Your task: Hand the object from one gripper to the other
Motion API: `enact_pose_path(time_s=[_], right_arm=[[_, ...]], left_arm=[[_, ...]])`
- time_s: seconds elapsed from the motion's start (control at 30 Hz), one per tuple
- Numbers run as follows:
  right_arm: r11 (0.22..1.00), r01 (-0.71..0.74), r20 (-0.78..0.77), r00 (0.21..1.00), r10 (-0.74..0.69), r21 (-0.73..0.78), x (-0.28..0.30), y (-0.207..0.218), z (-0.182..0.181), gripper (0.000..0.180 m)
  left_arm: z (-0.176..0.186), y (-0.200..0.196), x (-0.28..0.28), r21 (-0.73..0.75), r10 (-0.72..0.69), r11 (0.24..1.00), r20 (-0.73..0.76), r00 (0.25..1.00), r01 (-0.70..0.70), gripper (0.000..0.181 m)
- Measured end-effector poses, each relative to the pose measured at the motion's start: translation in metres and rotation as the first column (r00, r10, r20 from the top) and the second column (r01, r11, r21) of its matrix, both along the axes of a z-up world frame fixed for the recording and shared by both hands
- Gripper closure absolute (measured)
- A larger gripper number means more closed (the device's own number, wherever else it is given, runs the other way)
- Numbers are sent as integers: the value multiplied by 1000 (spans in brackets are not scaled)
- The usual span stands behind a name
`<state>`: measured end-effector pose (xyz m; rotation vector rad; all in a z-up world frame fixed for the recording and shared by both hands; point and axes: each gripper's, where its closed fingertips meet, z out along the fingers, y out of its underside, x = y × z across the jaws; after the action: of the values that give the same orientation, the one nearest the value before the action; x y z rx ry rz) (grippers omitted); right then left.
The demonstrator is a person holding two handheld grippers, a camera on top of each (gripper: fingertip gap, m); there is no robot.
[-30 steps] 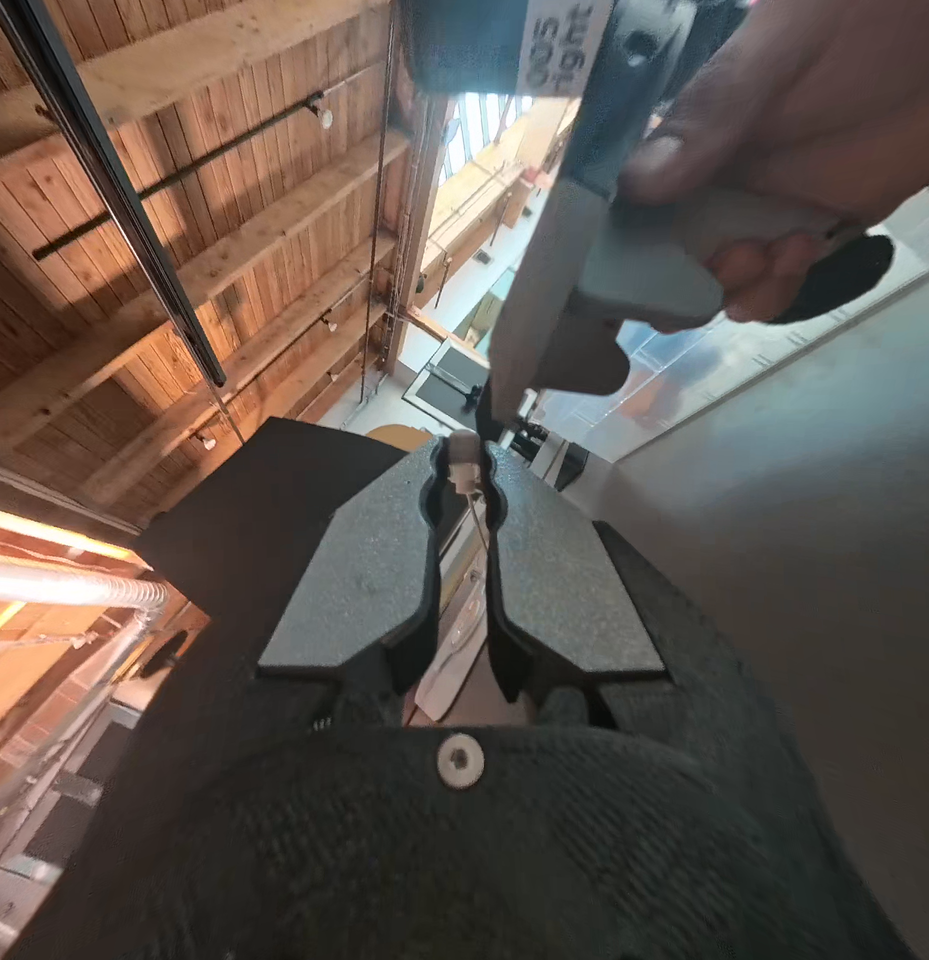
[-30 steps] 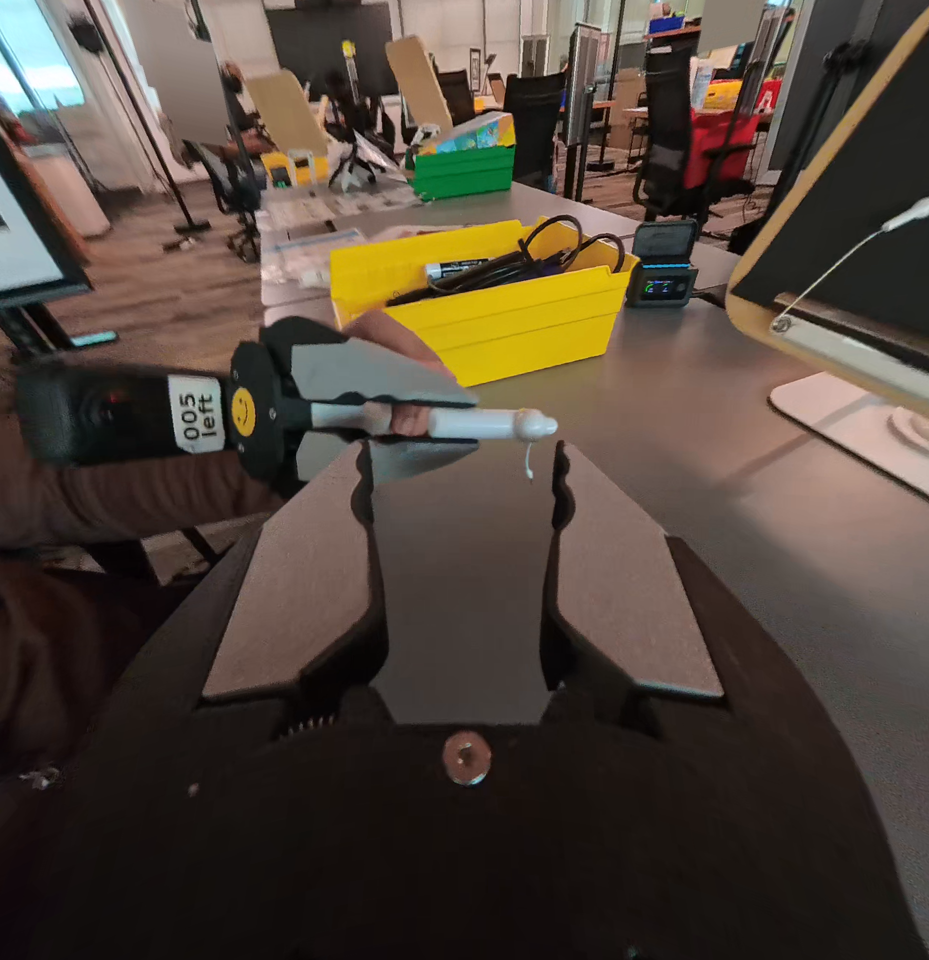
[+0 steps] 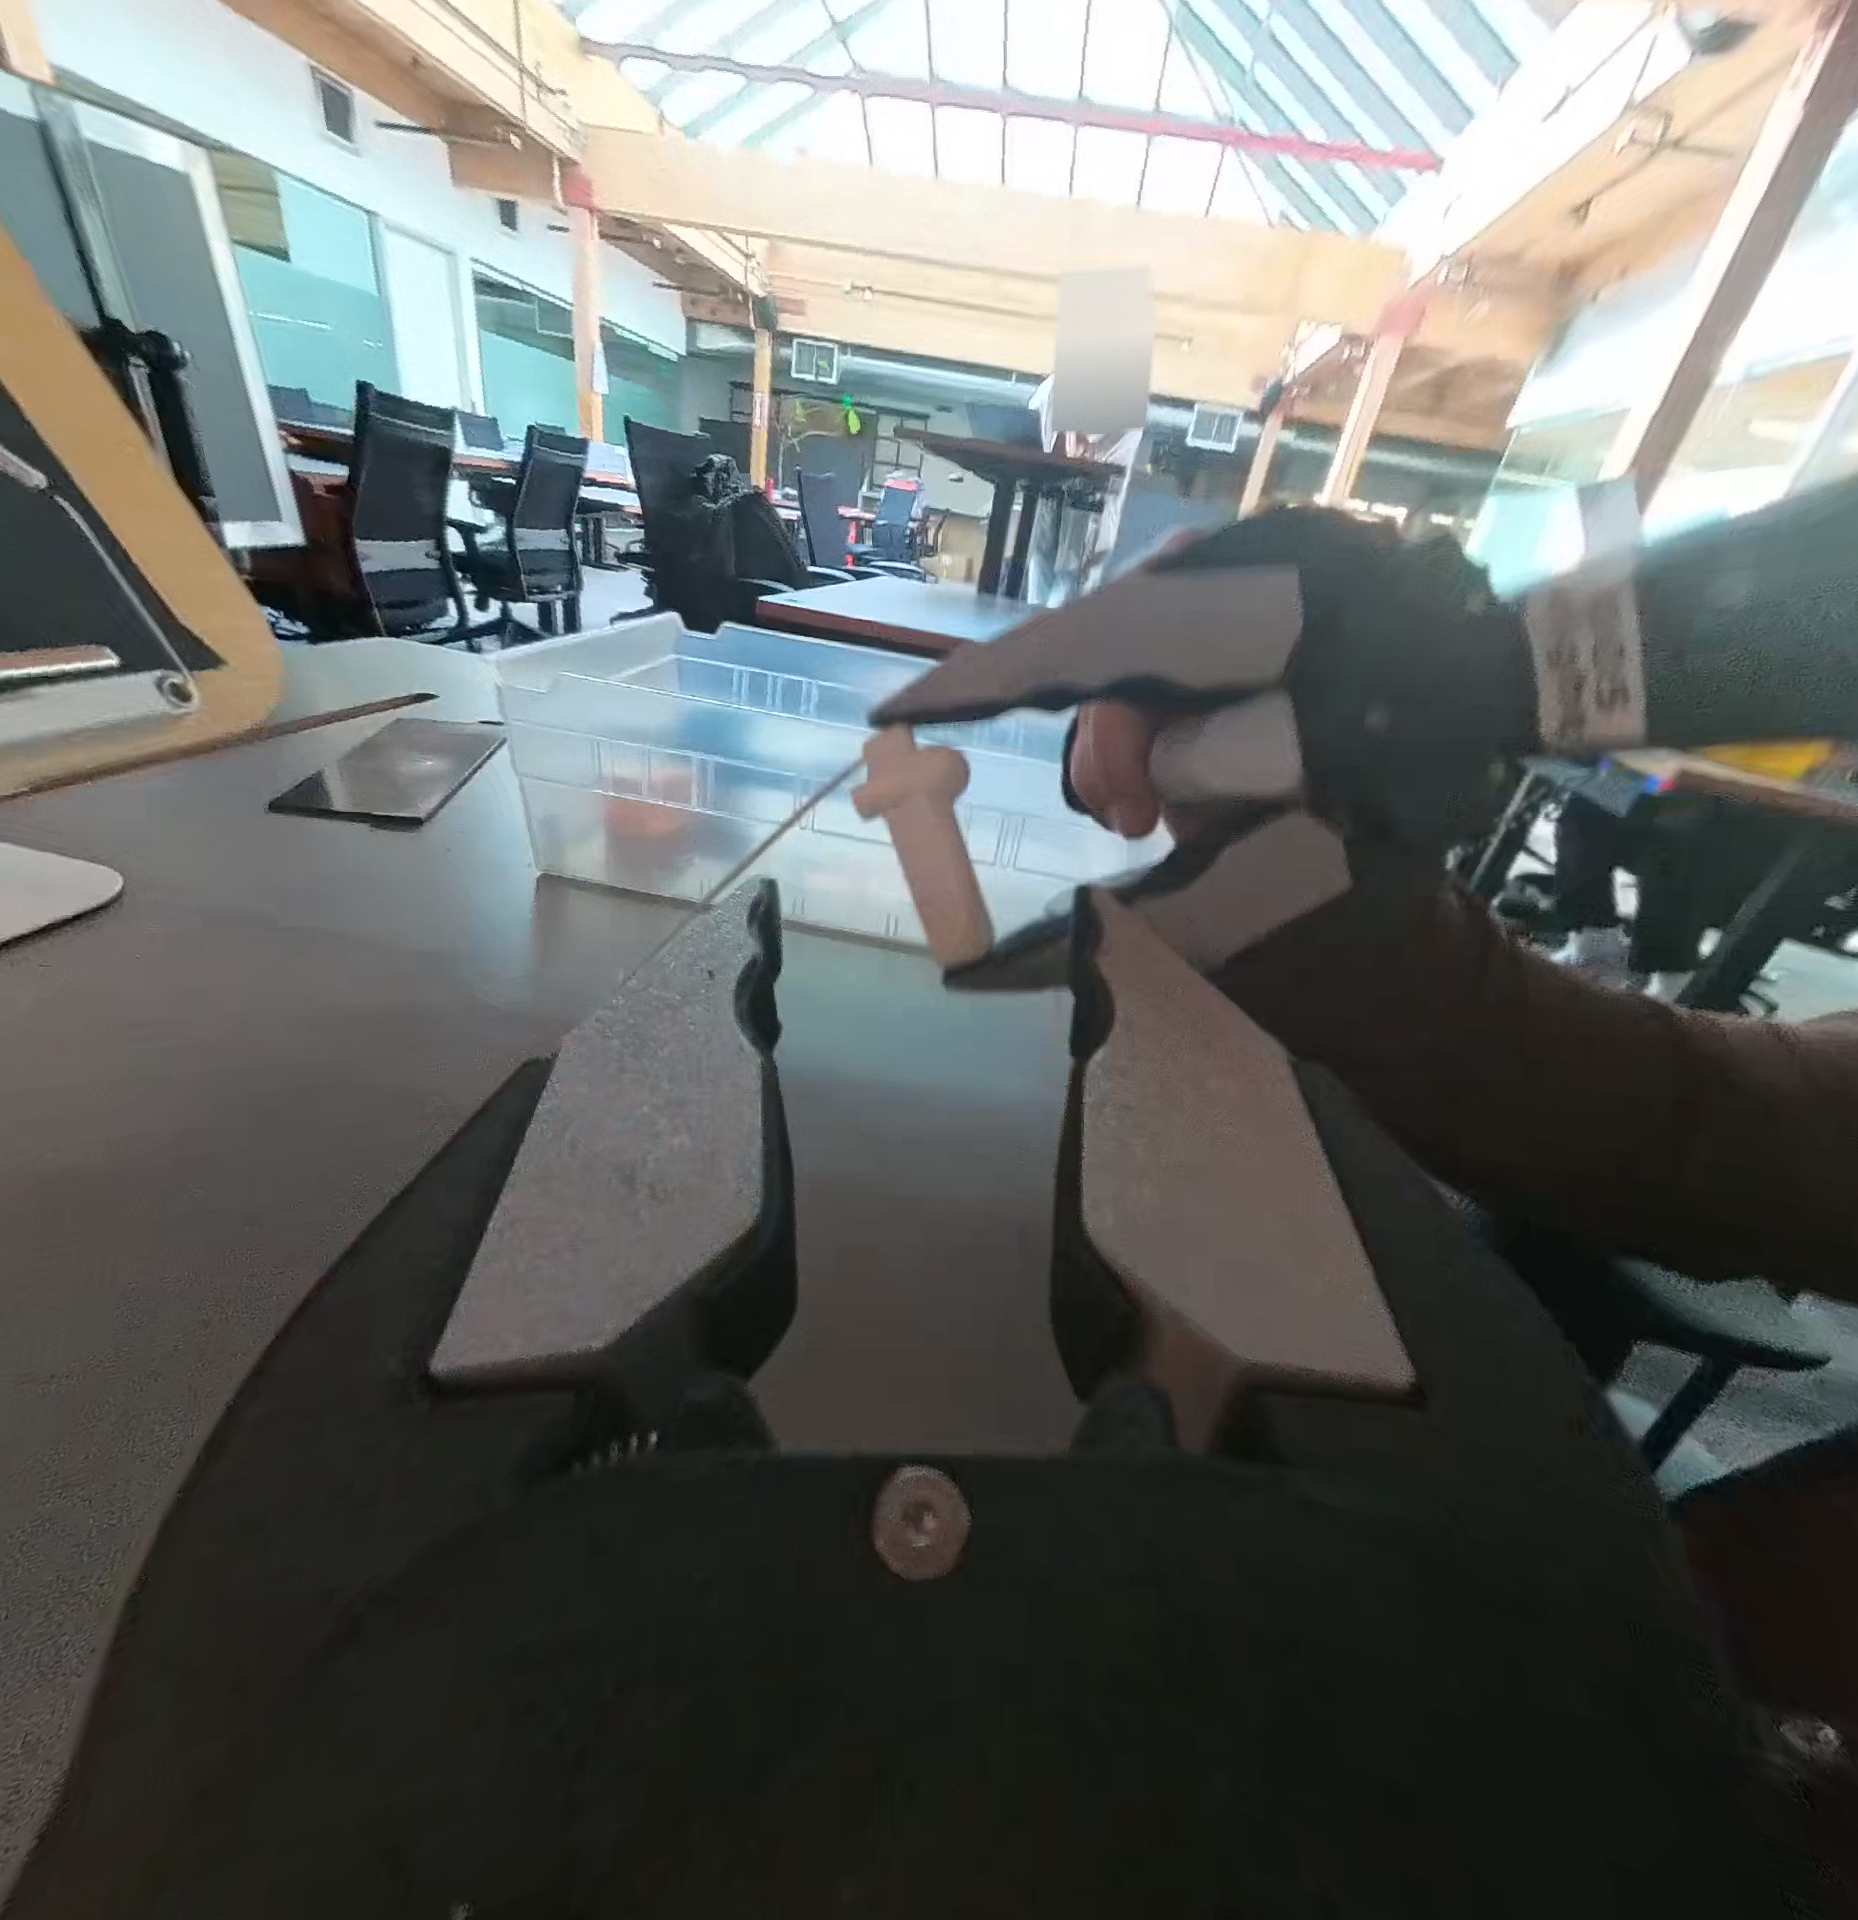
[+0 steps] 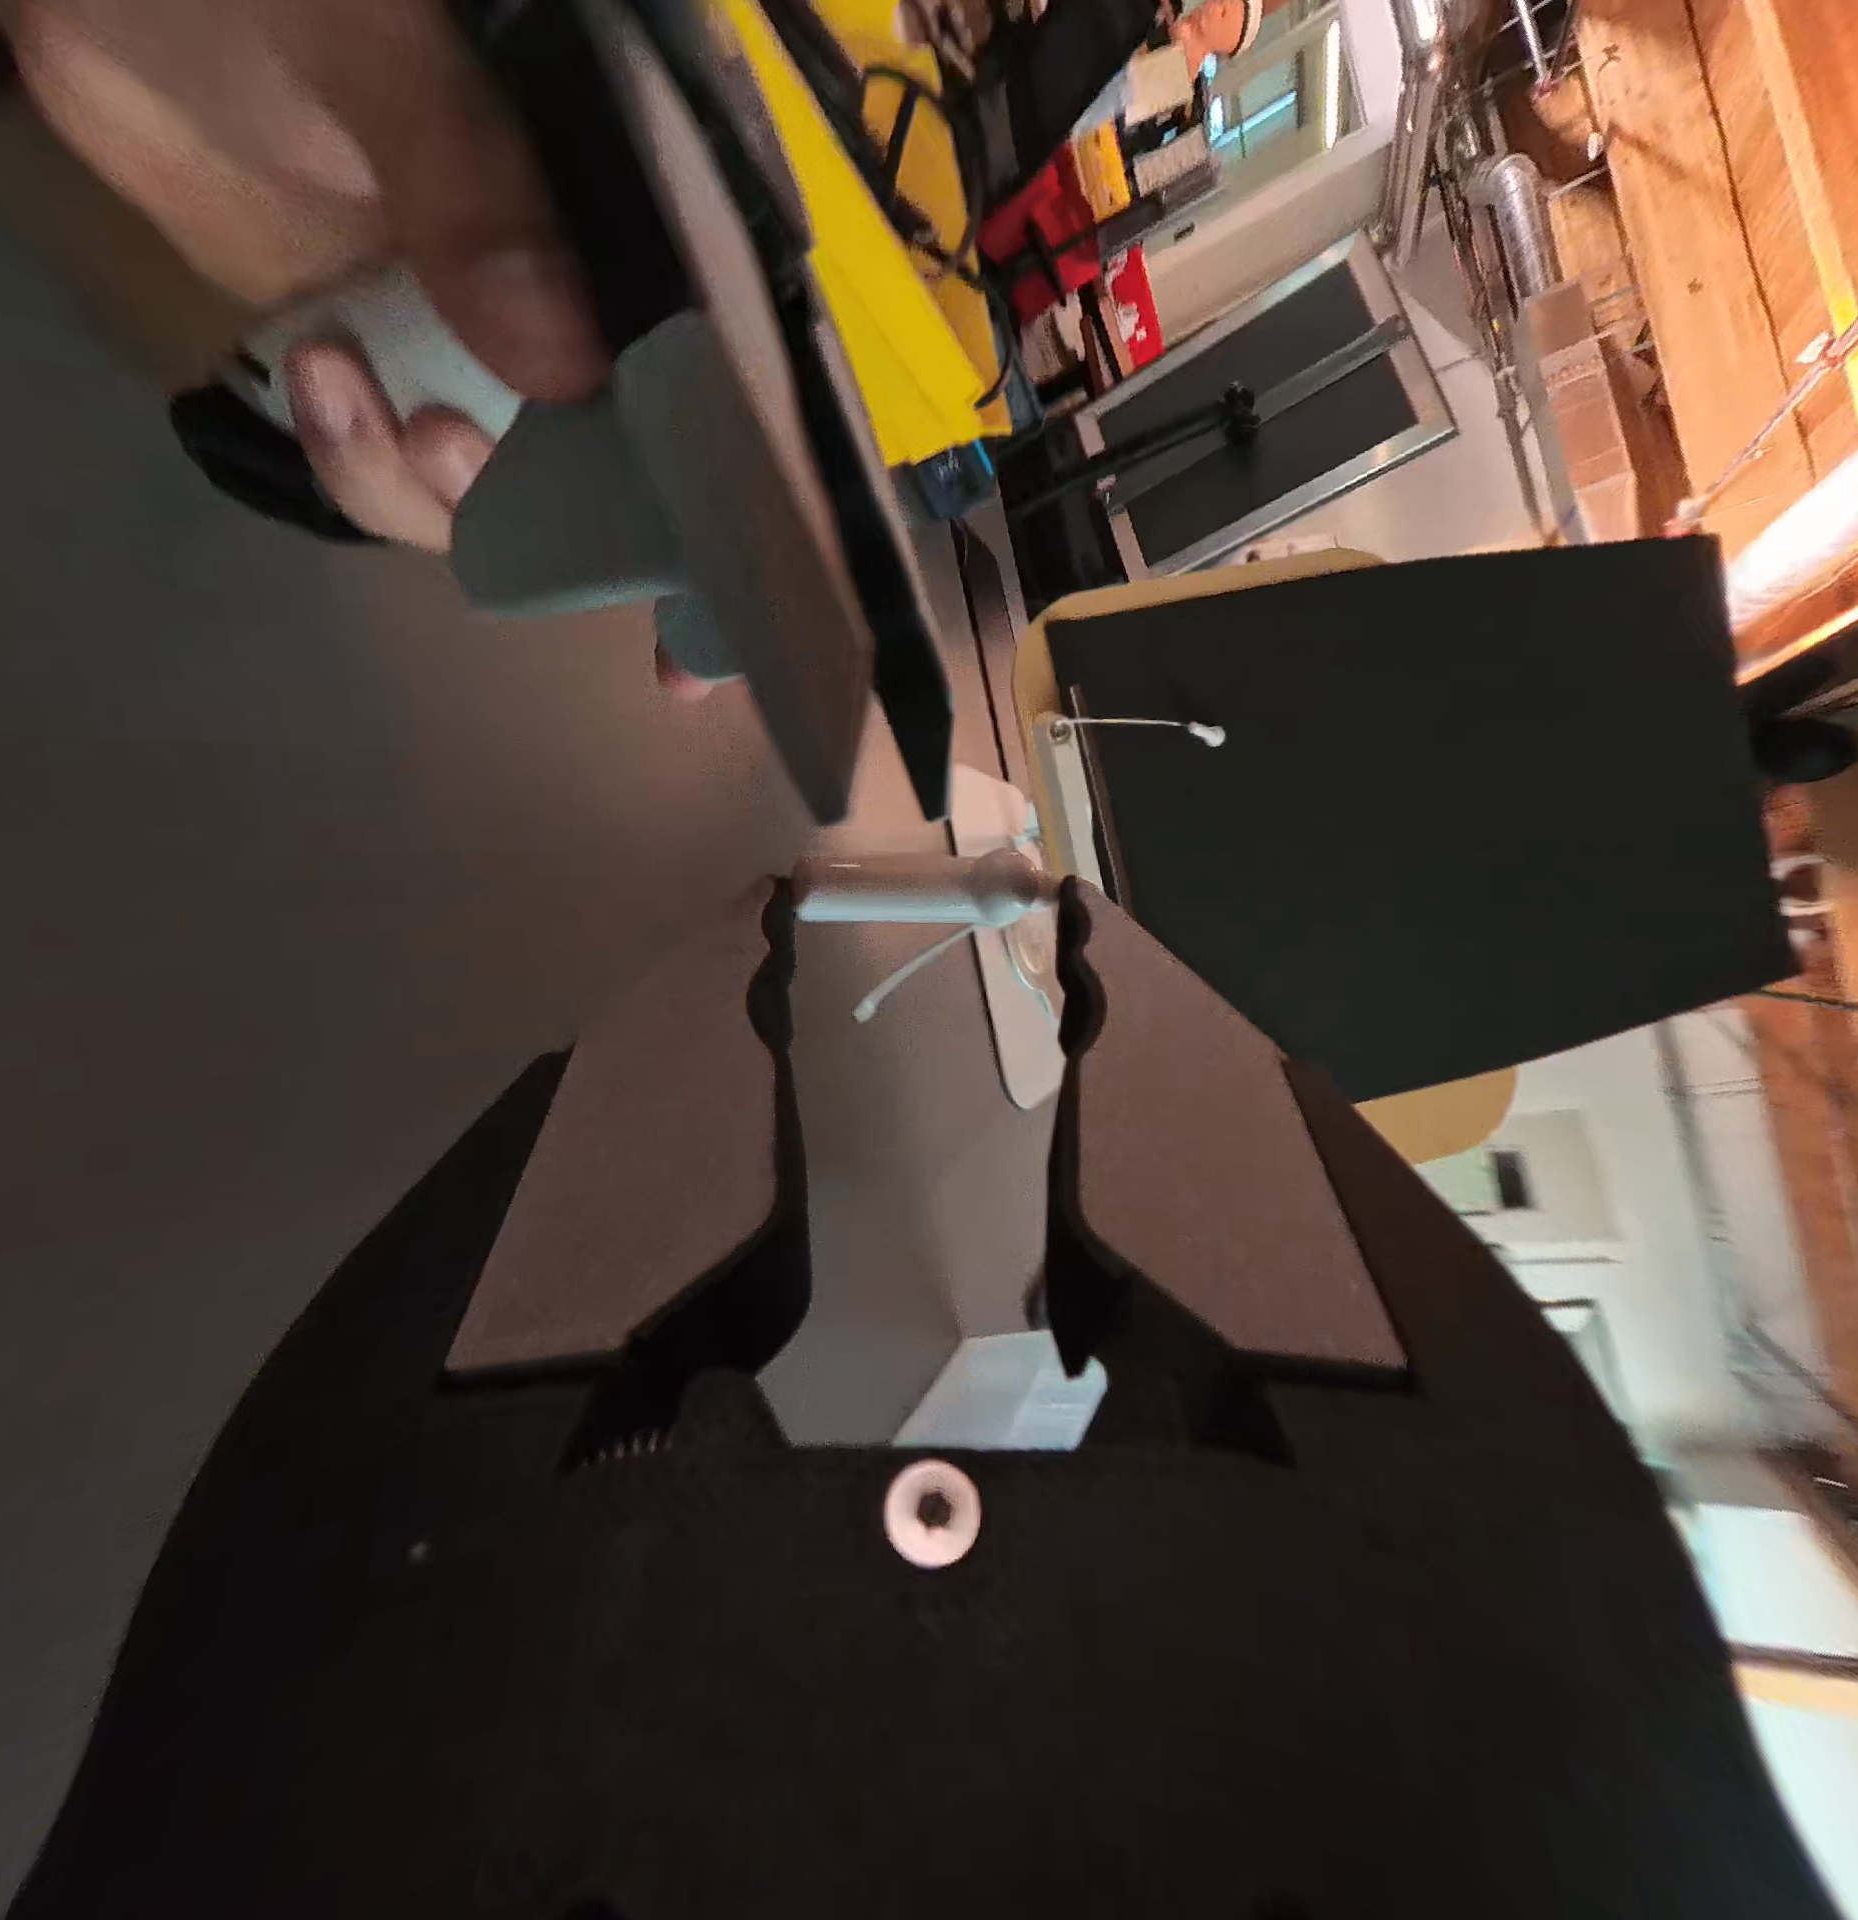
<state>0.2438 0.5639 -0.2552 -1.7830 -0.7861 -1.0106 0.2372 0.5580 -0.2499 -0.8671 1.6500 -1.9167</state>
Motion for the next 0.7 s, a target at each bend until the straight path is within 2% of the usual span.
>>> enact_pose_path(time_s=[0.07,0.17,0.33,0.37,0.4,0.43,0.5,0.53,0.7], right_arm=[[999,33,90,995,-31,-23,1,7,-10,132],[999,46,162,986,-42,-22,-5,19,-18,132],[998,64,202,977,-64,5,-10,29,-21,132],[997,74,200,977,-73,4,-8,30,-23,132],[996,90,187,979,-87,-5,-5,31,-26,133],[993,117,171,979,-112,-16,0,31,-30,142],[992,121,134,984,-116,-26,5,28,-34,147],[994,102,93,991,-99,-27,5,27,-34,145],[999,-31,-214,977,25,-26,-4,12,-25,130]], left_arm=[[1,5,3,0,31,1000,7,999,-31,132],[-4,4,3,80,64,995,49,997,-68,146],[-20,13,15,237,178,953,69,982,-189,168],[-22,15,17,267,190,943,69,979,-202,168],[-26,18,20,304,212,927,58,975,-220,169],[-34,25,25,361,263,894,55,963,-264,172],[-42,38,32,483,348,797,125,929,-363,172],[-42,36,31,509,338,776,164,927,-373,172],[-39,9,18,561,164,772,278,946,-299,172]])
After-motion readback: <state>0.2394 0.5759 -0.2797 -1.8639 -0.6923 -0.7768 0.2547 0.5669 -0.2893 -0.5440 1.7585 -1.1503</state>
